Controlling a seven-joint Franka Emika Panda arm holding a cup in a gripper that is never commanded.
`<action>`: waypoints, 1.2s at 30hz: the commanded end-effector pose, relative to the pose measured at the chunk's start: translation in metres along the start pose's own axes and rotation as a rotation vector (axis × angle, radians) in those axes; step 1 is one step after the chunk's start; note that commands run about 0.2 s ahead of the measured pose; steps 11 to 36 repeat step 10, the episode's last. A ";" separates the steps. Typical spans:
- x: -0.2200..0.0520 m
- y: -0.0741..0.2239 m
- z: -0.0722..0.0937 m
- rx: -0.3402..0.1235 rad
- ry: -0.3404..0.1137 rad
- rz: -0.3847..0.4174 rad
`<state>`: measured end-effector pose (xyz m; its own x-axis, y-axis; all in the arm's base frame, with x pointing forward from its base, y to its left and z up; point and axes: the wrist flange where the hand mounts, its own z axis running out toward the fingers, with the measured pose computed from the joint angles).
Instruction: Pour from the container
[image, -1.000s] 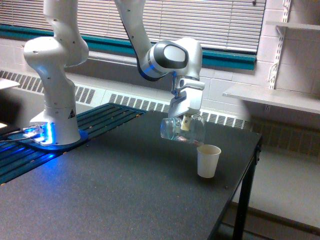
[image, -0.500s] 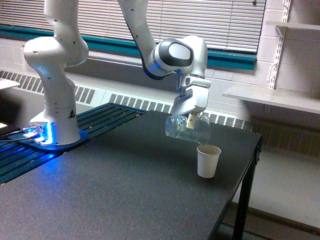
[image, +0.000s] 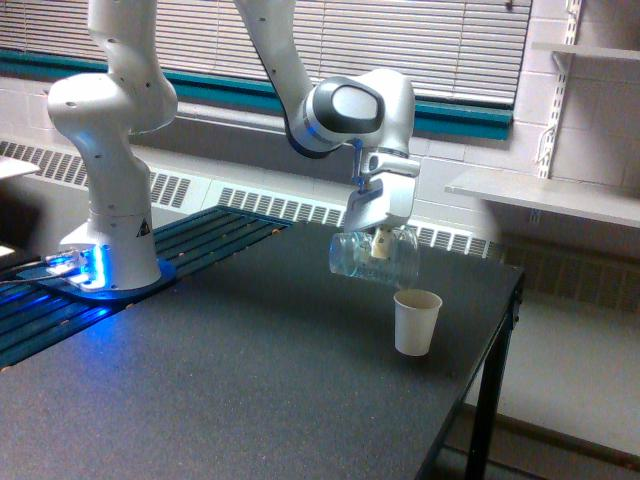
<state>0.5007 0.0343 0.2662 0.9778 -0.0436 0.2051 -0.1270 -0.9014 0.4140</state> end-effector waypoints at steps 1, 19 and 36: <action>-0.001 0.025 -0.011 0.020 0.024 0.026; -0.017 0.050 -0.026 0.044 0.036 0.076; -0.017 0.050 -0.026 0.044 0.036 0.076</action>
